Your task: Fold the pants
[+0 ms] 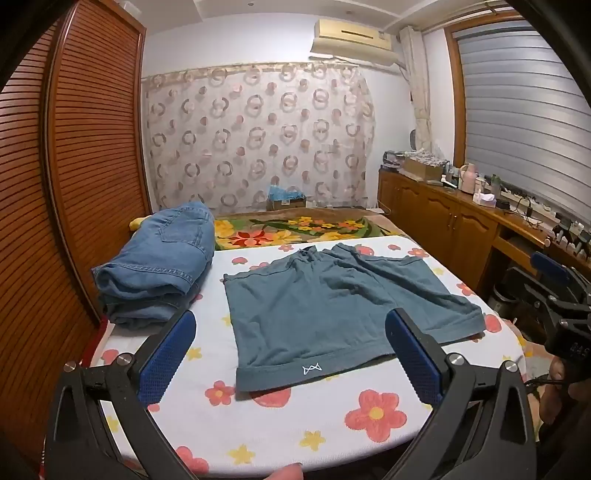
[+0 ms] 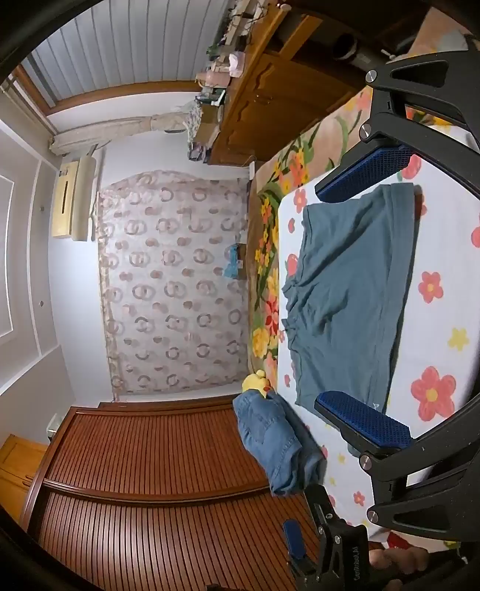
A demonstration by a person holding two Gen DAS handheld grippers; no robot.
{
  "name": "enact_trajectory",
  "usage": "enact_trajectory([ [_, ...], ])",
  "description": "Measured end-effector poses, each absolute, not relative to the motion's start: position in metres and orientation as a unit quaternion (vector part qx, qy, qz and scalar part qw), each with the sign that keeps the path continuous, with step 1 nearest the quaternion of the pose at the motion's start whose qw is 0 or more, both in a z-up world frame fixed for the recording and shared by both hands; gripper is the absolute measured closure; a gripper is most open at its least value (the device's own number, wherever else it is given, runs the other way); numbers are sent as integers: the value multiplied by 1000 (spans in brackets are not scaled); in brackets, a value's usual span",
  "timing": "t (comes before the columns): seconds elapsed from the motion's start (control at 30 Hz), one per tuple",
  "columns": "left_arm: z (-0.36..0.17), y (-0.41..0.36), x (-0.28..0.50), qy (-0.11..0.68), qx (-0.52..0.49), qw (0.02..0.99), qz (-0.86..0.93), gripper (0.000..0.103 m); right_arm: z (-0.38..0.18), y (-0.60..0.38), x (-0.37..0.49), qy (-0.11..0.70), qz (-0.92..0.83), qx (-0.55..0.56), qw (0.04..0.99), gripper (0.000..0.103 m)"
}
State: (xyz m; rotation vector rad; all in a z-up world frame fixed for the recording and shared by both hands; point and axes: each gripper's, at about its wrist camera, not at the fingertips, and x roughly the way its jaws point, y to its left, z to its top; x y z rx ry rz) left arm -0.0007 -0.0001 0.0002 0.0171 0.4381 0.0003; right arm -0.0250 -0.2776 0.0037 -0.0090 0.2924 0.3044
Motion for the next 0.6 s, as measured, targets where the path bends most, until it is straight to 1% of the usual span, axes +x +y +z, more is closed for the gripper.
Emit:
enact_trajectory([
  [0.6, -6, -2, -8, 225, 8, 974, 0, 0, 1, -275, -24, 153, 148, -6, 977, 1],
])
